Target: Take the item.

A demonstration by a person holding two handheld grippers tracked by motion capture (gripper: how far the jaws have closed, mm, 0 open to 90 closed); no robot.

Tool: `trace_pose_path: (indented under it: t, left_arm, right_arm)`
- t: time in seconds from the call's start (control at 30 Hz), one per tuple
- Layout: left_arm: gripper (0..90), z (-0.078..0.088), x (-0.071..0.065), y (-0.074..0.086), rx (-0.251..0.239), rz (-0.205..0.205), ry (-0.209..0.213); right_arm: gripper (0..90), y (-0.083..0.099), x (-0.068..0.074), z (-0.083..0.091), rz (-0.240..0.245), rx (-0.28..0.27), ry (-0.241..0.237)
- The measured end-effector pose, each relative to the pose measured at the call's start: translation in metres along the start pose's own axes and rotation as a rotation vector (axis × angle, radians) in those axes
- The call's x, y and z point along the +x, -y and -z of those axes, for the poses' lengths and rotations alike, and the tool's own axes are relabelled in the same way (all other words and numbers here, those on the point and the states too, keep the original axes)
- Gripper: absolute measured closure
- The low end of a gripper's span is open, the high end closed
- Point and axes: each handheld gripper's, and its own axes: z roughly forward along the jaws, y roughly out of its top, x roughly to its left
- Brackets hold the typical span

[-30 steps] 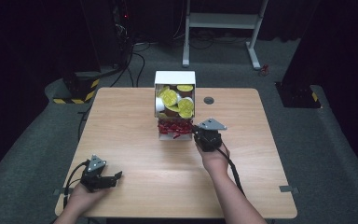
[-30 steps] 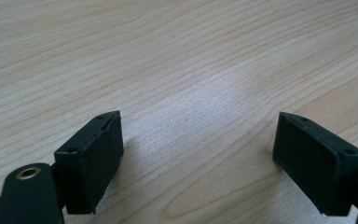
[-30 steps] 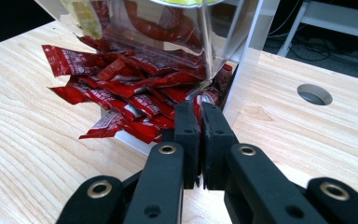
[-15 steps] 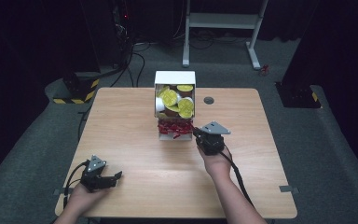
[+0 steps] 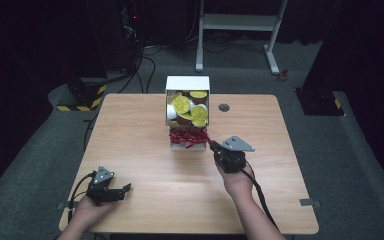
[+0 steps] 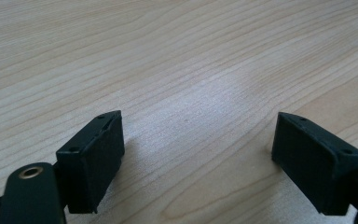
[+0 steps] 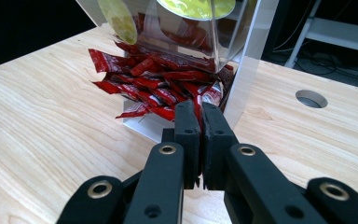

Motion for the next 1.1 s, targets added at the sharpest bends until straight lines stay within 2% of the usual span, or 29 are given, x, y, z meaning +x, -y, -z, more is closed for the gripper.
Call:
trace_pose_path:
  t: [0.3, 0.4, 0.53, 0.93, 1.1]
  left_arm:
    - [17.2, 0.000, 0.000, 0.000, -0.002, 0.005, 0.005]
    - [17.1, 0.000, 0.000, 0.000, -0.001, 0.005, 0.005]
    - [17.1, 0.000, 0.000, 0.000, -0.002, 0.005, 0.005]
    - [17.1, 0.000, 0.000, 0.000, -0.001, 0.004, 0.005]
    - [17.1, 0.000, 0.000, 0.000, -0.001, 0.004, 0.005]
  right_arm:
    - [86.9, 0.002, 0.003, 0.018, 0.011, -0.028, -0.001]
    - [86.9, 0.003, 0.004, 0.020, 0.001, -0.035, -0.004]
    - [87.0, 0.004, 0.002, 0.028, -0.027, -0.048, -0.023]
    - [87.0, 0.008, -0.003, 0.046, -0.023, -0.070, -0.007]
    - [87.0, 0.014, -0.011, 0.050, -0.034, -0.065, 0.006]
